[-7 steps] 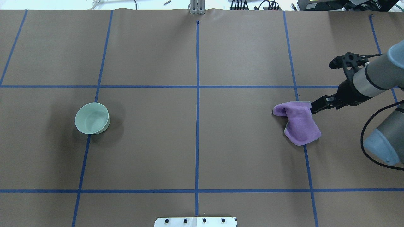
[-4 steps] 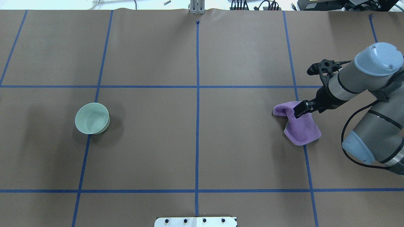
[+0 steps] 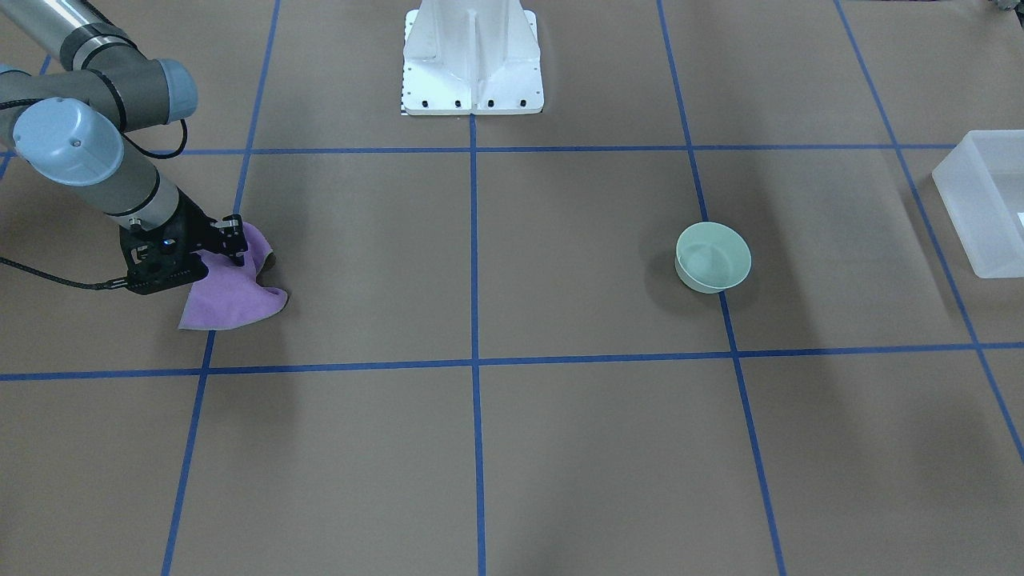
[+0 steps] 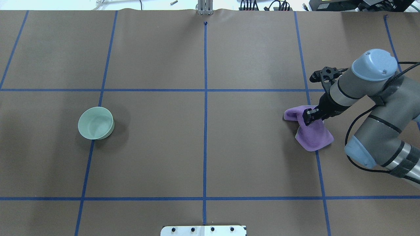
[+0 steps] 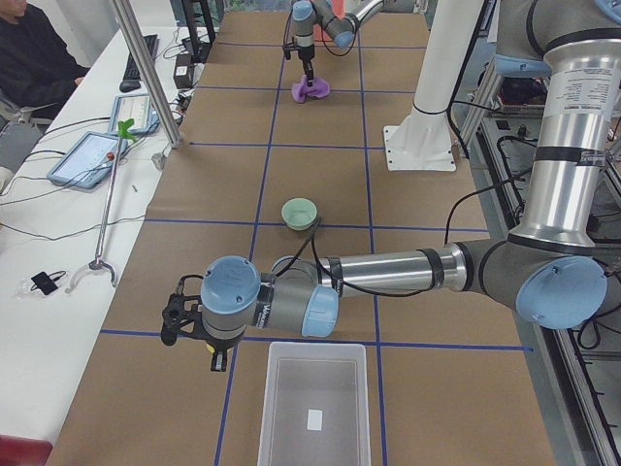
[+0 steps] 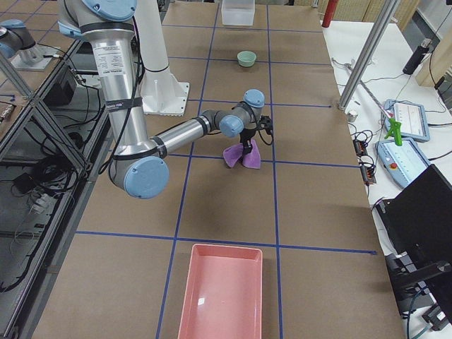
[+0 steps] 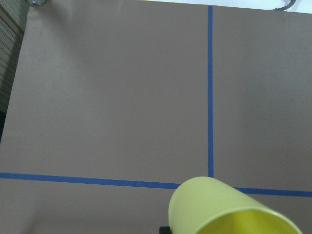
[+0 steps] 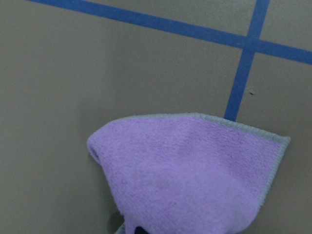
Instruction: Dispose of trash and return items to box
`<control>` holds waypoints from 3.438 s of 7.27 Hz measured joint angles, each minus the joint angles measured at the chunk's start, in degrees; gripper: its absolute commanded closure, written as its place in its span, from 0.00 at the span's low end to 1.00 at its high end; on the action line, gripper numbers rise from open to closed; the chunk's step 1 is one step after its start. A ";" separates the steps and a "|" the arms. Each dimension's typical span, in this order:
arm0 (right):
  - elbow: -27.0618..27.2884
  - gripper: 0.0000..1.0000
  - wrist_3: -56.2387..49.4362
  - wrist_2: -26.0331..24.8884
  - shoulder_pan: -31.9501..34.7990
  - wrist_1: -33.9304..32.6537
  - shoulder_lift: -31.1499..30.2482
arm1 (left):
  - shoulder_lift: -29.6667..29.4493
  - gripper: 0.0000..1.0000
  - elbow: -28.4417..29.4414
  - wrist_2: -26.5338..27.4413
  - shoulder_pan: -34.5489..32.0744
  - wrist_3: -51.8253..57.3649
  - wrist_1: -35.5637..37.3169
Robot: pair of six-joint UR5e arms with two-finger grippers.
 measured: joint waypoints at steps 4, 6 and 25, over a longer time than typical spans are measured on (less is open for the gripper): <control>3.85 1.00 0.13 -0.88 1.98 -0.49 -0.06 | 4.83 1.00 0.29 5.61 -0.53 7.91 -0.59; 6.96 1.00 0.18 -0.51 4.77 -0.93 -0.78 | 10.44 1.00 -3.88 5.36 -0.42 8.76 -0.54; 30.22 1.00 -4.91 4.90 28.35 -27.22 -7.54 | 14.58 0.02 -7.41 1.26 8.86 4.87 -5.25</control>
